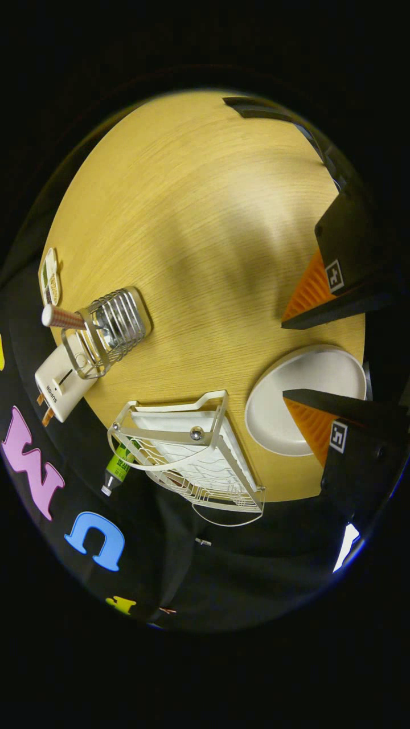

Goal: Take the plate from the dish rack, then take the spoon from the basket and place it into the plate.

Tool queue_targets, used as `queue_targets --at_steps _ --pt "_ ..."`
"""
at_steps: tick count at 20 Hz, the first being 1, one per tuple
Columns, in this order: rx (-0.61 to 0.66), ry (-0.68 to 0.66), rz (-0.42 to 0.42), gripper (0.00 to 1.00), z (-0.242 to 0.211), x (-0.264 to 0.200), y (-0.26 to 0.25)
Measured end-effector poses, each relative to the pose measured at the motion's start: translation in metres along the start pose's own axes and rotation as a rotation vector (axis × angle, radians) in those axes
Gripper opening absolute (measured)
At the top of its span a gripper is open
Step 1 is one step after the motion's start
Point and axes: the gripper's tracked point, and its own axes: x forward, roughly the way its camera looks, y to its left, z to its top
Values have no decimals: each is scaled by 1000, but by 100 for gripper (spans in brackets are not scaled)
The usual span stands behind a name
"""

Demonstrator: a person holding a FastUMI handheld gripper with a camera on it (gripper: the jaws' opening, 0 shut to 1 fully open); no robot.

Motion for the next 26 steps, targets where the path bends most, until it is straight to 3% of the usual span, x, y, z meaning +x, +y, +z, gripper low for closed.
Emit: queue_targets --at_steps 1,2,4,11,19,21,22,25,26 --pt "-37 -30 -3 68 10 -7 1" --pt "-77 -61 -7 82 21 -16 2" --pt "-163 -121 -35 91 48 -33 0" --pt "-416 -265 -155 92 142 -59 -14" --pt "-394 -267 -165 90 185 -22 -31" --pt "-395 -255 -147 72 187 -14 -30" --pt "-396 -254 -154 55 189 -12 -32" --pt "-385 -246 -167 21 191 -9 -36" --pt "-375 -237 -166 18 189 -10 -36"
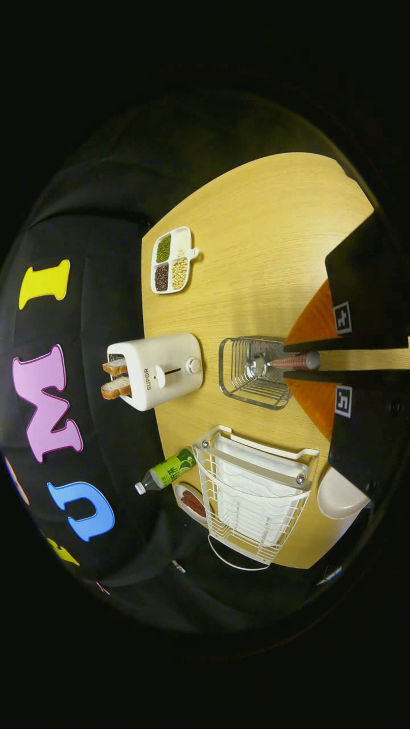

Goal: Take the plate from the dish rack, then take the spoon from the basket and place it into the plate.

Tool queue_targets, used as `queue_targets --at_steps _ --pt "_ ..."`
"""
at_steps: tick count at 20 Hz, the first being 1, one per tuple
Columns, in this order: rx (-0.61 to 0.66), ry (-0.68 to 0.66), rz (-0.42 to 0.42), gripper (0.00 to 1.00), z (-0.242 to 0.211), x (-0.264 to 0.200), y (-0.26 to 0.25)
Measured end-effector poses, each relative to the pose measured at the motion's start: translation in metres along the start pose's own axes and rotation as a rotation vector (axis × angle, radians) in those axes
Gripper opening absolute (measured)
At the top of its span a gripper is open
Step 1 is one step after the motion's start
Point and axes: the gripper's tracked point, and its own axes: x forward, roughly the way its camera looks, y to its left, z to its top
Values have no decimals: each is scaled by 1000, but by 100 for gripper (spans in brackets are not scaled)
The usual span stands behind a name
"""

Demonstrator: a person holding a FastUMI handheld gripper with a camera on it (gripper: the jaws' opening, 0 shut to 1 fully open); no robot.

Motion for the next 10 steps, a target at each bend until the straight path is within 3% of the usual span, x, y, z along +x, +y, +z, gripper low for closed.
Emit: queue_targets --at_steps 4,10 --pt "-16 -22 -37 11 9 -9 -7" --pt "-12 -69 -32 10 24 -41 -2"
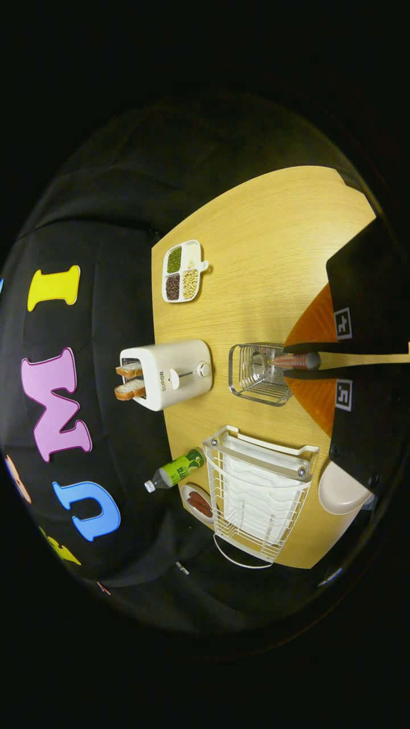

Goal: Take the plate from the dish rack, then take the spoon from the basket and place it into the plate.

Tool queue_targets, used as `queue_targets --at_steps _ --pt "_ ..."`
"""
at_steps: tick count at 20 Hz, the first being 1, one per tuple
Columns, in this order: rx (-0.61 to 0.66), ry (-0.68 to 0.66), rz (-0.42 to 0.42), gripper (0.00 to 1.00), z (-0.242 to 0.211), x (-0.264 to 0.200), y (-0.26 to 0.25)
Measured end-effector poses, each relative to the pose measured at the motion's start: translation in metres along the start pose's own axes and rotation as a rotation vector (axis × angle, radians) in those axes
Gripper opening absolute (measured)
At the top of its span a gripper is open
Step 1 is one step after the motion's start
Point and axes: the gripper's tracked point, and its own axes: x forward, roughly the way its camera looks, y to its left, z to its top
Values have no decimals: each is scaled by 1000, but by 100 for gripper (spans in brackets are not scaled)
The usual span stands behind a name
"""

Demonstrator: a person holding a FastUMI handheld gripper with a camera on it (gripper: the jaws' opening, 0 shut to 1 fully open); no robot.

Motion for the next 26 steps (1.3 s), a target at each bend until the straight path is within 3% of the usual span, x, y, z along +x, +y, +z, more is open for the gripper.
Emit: queue_targets --at_steps 6,10,15,20,26 --pt "8 -92 85 10 27 -62 33" --pt "-33 -131 212 10 28 -113 77" --pt "-46 -89 369 10 -8 -157 130" --pt "-102 29 420 10 -84 -158 170" --pt "-244 153 391 11 -155 -107 192"
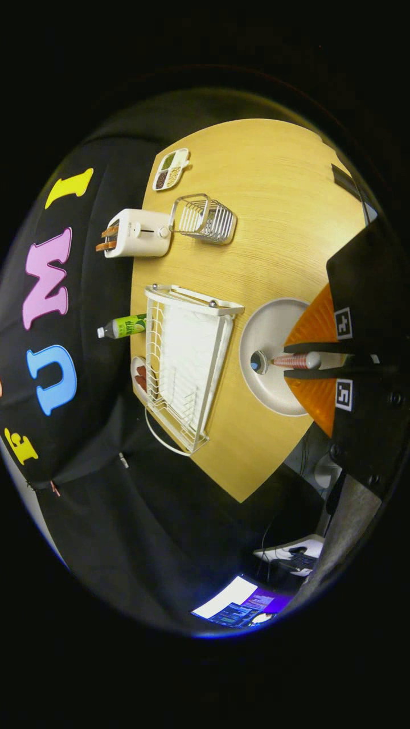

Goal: Take the plate from the dish rack, then take the spoon from the basket and place it into the plate.

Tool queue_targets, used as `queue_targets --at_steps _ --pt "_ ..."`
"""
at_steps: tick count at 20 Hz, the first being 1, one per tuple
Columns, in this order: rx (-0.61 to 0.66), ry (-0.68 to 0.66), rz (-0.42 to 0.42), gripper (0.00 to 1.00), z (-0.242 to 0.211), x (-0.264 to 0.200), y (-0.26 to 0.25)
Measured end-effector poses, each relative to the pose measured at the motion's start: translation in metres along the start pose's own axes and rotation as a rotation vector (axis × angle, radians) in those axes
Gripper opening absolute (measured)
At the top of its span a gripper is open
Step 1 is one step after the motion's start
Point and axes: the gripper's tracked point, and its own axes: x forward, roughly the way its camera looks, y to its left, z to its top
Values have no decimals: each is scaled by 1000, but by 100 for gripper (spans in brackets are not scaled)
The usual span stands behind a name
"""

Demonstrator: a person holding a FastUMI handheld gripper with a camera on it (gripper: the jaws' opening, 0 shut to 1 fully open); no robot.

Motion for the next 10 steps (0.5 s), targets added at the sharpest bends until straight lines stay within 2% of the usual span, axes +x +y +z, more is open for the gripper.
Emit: queue_targets --at_steps 4,10 --pt "-51 16 -2 10 -10 27 6" --pt "-63 32 21 12 -23 37 7"
